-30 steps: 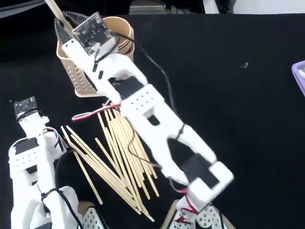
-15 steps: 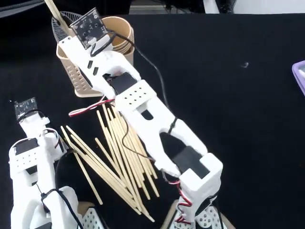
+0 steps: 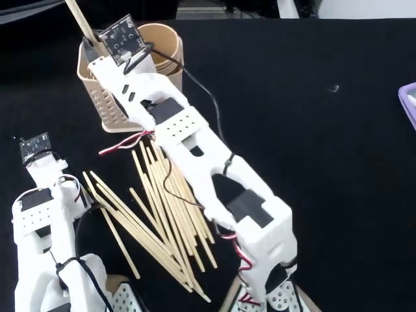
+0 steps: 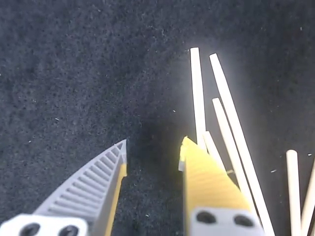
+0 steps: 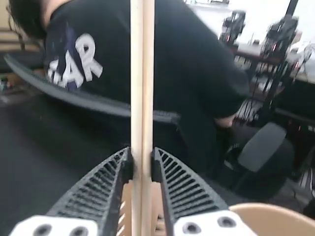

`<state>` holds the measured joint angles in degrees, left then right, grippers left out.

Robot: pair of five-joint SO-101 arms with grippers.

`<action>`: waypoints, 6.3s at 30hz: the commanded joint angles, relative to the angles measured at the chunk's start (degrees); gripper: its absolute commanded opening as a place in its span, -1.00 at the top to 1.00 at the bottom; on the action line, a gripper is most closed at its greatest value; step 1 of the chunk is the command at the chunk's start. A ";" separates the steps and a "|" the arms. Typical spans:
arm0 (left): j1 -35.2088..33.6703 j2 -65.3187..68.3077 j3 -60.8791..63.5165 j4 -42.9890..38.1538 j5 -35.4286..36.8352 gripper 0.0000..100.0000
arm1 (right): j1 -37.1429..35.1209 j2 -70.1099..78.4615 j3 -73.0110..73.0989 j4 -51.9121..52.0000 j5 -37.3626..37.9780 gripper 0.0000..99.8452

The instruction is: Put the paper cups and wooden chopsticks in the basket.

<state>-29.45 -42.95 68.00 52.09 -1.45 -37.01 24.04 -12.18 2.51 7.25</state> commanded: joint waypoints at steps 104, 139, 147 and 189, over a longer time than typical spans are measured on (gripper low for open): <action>0.57 -1.32 -0.48 -0.62 0.62 0.65 | 5.54 -20.70 42.07 48.18 13.10 0.96; 0.66 -1.32 -0.75 -0.62 0.62 0.65 | -0.35 -55.52 20.62 64.09 13.54 0.98; 0.66 -1.32 -0.48 -0.62 0.62 0.65 | -4.40 -48.84 18.86 23.74 3.87 0.98; 0.66 -1.32 -0.66 -0.70 0.62 0.65 | -3.34 -27.30 -23.52 75.69 4.31 0.78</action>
<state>-29.45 -42.95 68.00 52.09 -1.45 -39.47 5.76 -33.89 55.60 11.82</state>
